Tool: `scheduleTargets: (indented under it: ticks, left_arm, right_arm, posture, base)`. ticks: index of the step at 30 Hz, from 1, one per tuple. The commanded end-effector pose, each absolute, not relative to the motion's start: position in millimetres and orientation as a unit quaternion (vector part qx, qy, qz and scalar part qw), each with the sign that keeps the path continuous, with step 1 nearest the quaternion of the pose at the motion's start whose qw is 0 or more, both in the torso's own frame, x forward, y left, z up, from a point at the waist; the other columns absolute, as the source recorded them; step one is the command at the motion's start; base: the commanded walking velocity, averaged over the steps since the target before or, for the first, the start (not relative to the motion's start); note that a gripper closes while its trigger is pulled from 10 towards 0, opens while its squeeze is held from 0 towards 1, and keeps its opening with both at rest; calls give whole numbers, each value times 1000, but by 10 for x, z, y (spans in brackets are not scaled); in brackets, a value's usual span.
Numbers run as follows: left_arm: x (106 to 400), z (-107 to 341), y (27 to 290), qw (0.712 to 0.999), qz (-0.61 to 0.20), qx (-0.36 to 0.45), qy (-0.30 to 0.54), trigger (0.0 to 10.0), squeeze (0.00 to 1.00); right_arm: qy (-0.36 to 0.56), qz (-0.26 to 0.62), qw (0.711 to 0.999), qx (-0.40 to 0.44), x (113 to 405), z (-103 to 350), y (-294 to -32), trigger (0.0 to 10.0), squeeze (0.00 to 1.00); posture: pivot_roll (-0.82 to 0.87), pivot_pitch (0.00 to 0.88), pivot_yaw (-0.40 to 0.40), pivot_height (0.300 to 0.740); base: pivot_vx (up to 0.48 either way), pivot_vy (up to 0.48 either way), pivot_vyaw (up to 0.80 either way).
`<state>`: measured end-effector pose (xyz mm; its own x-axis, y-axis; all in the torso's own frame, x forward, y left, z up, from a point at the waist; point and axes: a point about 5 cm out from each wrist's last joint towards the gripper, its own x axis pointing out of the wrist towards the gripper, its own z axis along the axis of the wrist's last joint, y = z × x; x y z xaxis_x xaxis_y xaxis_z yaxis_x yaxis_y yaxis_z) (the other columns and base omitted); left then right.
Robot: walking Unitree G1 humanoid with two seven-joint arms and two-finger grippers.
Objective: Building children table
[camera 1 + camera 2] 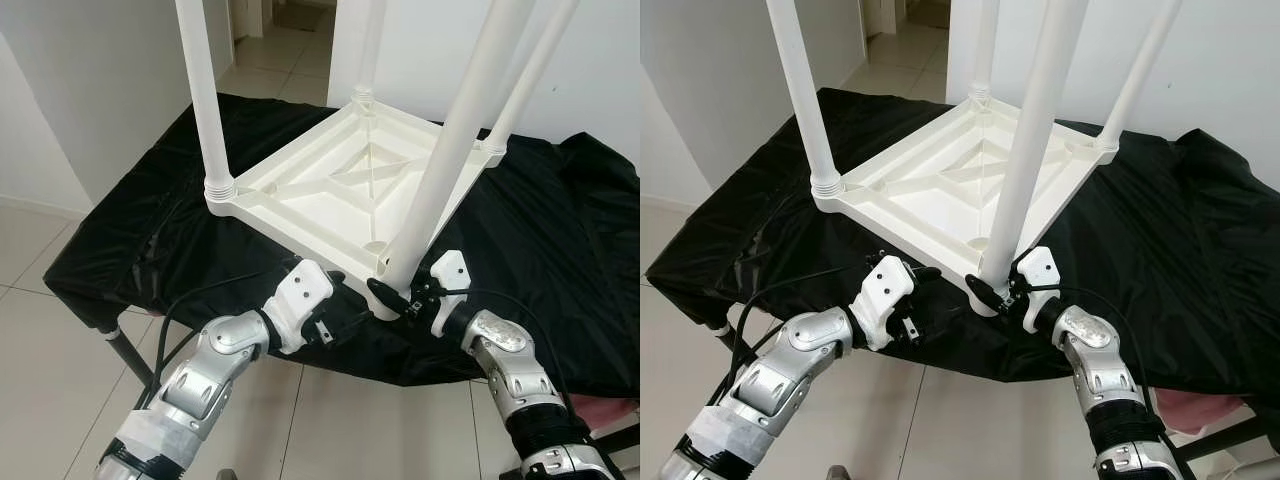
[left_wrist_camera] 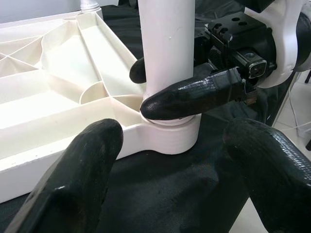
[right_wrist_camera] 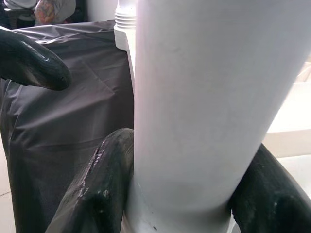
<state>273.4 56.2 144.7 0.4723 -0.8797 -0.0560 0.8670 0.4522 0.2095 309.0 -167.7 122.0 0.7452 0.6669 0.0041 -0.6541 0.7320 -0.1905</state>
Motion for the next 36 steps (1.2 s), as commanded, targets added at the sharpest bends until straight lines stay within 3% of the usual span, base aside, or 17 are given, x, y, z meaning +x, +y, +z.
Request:
scheduleTargets:
  ticks: [1,17,22,26,29,36]
  left_arm:
    - [2729,1452,552,837,-536,108,-30,10000,0]
    - [2723,1448,566,842,-529,101,-29,10000,0]
    - [2725,1450,582,842,-528,102,-28,10000,0]
    - [2725,1453,579,842,-530,103,-27,10000,0]
    - [2716,1434,576,837,-534,115,-24,10000,0]
    - [2722,1445,568,837,-534,114,-25,10000,0]
  right_arm:
    - [-35,335,938,-81,3113,1212,-1720,10000,0]
    - [-64,207,974,-59,3065,1227,-1637,10000,0]
    - [-54,86,994,-32,2968,1129,-1542,10000,0]
    - [-50,39,998,-26,2934,1094,-1519,10000,0]
    - [-34,-63,997,-16,2867,1028,-1420,10000,0]
    - [-41,-42,998,-4,2867,1057,-1309,10000,0]
  posture:
    - [9,33,-22,740]
    - [10,58,-26,740]
    - [13,63,-19,740]
    - [15,64,-15,740]
    - [18,65,-11,740]
    - [17,62,-5,740]
  base:
    - [0,0,0]
    - [0,0,0]
    - [0,0,0]
    - [0,0,0]
    - [0,0,0]
    - [0,0,0]
